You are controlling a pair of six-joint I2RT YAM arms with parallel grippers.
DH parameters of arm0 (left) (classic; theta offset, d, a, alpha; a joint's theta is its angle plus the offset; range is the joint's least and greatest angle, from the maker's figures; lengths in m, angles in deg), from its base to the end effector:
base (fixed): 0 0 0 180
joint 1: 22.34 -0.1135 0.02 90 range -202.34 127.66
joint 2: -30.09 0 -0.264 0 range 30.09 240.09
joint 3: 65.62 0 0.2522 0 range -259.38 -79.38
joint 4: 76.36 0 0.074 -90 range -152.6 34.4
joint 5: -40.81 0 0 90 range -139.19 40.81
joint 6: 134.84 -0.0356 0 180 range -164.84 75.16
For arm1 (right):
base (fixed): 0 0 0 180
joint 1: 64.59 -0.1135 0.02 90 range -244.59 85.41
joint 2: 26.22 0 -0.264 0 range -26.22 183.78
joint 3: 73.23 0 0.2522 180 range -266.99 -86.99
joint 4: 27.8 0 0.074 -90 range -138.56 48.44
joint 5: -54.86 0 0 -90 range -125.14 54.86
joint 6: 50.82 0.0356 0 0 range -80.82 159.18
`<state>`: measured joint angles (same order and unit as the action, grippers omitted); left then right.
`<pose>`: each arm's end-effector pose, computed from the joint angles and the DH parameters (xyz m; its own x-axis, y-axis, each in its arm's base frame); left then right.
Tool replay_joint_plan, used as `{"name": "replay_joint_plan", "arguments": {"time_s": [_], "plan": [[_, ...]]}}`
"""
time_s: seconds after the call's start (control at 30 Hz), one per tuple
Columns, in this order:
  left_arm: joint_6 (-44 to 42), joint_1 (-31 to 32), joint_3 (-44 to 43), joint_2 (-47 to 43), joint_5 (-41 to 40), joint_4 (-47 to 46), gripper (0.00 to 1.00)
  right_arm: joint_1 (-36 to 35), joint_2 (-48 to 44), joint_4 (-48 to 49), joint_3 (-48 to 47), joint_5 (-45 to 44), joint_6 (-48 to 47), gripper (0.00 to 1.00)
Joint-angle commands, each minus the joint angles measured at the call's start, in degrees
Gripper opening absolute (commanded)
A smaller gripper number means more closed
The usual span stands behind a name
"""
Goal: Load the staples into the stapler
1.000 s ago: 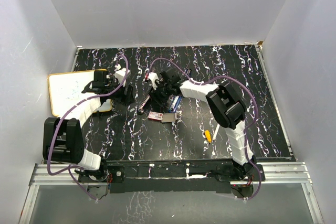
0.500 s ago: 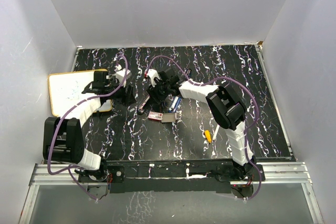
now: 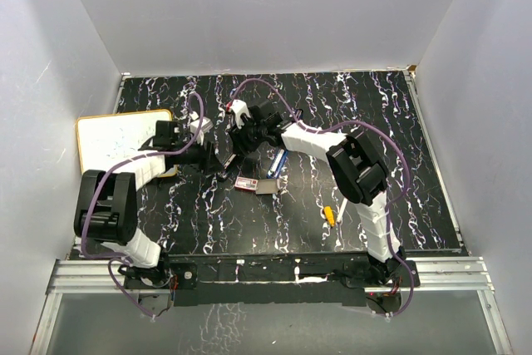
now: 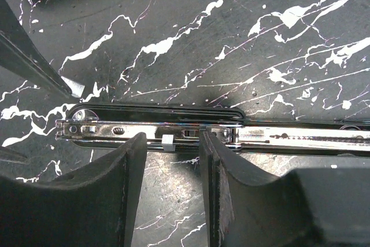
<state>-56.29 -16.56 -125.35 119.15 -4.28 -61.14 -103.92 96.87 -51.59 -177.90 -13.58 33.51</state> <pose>0.3022 -0.0558 0.1843 -0.5705 0.1991 -0.7968 0.6991 0.6269 -0.3440 0.3651 0.3161 0.1830 -0.4381 -0.4778 -0.7615 -0.8474 0.5021 0.1725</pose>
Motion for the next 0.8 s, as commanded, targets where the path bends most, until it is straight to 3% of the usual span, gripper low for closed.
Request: {"name": "replay_joint_plan", "arguments": {"time_s": [0.0, 0.27, 0.77], "plan": [[2.4, 0.6, 0.3, 1.5, 3.9, -2.8, 0.48, -0.3, 1.0, 2.3, -2.7, 0.4, 0.8, 0.43], [4.6, 1.5, 0.9, 3.9, 3.9, -5.4, 0.41, 0.2, -1.0, 2.0, -1.3, -0.2, 0.1, 0.40], [7.3, 2.3, 0.0, 9.4, 2.5, -6.2, 0.19, 1.3, -3.7, 3.3, 3.1, 2.8, -3.0, 0.40]]}}
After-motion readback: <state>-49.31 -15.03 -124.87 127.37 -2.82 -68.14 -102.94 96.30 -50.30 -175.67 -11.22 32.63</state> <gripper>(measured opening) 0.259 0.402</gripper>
